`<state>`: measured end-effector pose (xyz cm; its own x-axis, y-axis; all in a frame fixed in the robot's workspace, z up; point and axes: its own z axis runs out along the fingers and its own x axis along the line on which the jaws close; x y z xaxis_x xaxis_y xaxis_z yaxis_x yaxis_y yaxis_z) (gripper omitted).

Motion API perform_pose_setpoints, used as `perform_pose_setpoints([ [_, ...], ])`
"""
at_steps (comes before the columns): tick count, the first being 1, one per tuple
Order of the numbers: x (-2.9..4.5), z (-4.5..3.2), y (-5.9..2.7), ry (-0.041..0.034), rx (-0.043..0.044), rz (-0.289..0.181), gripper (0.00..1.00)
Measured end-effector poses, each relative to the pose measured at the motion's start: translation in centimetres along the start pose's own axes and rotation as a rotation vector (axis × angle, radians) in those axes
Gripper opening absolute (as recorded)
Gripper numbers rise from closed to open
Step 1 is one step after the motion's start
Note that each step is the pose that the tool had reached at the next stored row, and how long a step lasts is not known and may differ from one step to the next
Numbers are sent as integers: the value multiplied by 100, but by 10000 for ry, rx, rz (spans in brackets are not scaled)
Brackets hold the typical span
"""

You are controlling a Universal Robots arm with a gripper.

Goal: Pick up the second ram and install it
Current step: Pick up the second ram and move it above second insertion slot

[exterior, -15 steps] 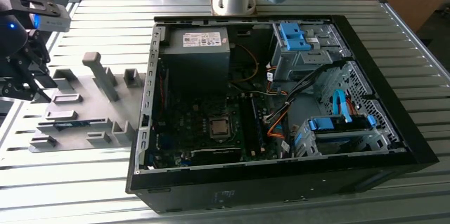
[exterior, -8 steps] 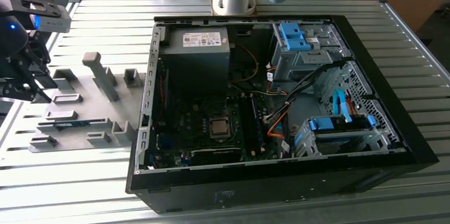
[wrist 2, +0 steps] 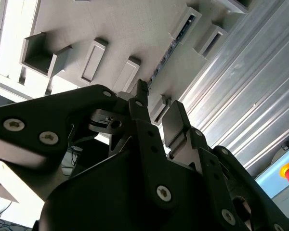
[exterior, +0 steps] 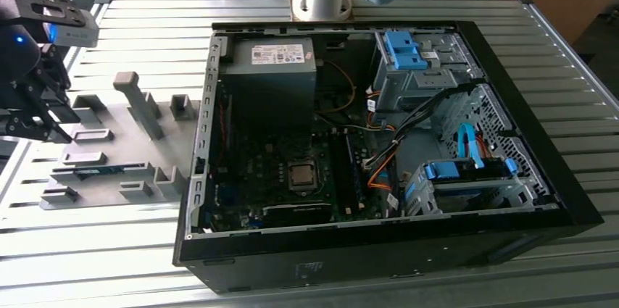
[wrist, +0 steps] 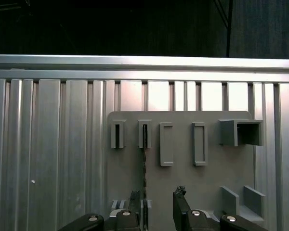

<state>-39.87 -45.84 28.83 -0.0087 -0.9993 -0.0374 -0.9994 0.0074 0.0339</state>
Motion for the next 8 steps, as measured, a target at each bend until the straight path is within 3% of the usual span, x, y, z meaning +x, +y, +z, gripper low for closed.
perform_pose_setpoints([
  [8, 1, 12, 0, 1, 0, 0, 40],
])
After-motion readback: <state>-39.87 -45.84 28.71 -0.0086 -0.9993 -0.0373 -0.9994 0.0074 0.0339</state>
